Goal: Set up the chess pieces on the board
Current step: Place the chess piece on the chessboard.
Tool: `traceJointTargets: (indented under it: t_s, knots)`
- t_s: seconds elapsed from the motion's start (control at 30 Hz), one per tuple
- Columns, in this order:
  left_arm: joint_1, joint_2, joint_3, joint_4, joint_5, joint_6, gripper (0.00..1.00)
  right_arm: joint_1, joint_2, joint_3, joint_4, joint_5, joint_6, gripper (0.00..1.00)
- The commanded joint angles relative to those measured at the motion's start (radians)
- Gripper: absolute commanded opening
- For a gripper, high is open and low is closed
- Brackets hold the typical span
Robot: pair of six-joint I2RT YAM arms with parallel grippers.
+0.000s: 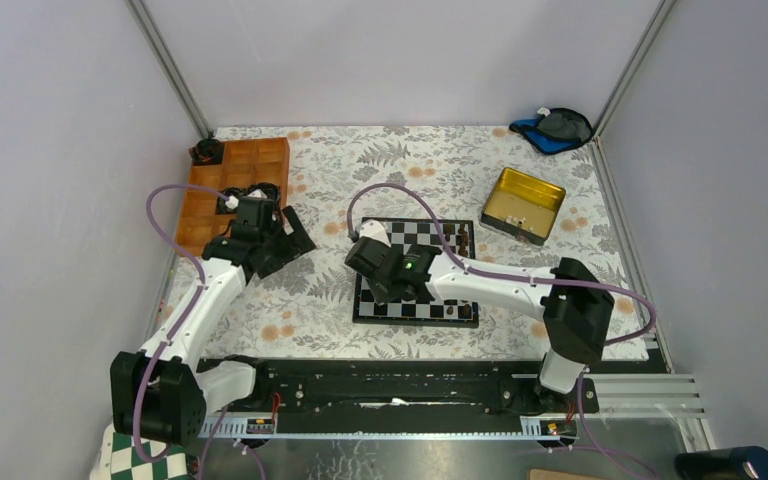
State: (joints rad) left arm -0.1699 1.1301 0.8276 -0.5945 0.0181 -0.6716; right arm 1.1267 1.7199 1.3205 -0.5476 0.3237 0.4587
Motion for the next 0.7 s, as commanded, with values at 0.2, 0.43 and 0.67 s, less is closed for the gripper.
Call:
traceJointTargets:
  t_s: [0.2, 0.43, 0.67]
  knots:
    - [-0.006, -0.014, -0.009, 0.003, -0.041, 0.008, 0.99, 0.013, 0.069, -0.011, 0.081, 0.045, -0.002, 0.00]
    - [-0.006, -0.002, -0.001, 0.003, -0.044, 0.018, 0.99, 0.011, 0.127, 0.017, 0.093, 0.046, -0.011, 0.00]
    - [-0.006, 0.009, 0.005, 0.003, -0.047, 0.027, 0.99, -0.008, 0.150, 0.016, 0.108, 0.042, -0.015, 0.00]
